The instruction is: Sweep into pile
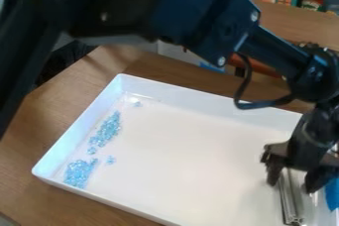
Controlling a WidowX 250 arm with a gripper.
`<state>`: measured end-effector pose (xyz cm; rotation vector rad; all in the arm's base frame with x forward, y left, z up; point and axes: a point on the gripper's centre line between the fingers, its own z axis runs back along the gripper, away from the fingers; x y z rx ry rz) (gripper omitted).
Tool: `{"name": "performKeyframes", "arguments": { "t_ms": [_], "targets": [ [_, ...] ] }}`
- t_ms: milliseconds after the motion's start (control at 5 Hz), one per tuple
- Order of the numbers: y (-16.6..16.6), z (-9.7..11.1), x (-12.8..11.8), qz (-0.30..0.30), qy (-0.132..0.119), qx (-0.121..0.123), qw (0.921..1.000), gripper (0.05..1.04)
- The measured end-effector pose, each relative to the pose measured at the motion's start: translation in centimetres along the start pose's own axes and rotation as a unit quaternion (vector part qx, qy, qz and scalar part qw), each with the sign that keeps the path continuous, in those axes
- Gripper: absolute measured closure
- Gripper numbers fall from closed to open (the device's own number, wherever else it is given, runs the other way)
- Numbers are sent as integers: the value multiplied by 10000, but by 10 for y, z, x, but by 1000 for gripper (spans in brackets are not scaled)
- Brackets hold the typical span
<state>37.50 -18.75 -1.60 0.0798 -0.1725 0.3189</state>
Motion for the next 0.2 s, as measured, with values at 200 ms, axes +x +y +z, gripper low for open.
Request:
{"name": "performKeyframes", "arguments": {
  "t_ms": [200],
  "targets": [
    [29, 38, 9, -124, 49, -521, 9986, 79]
  ]
}}
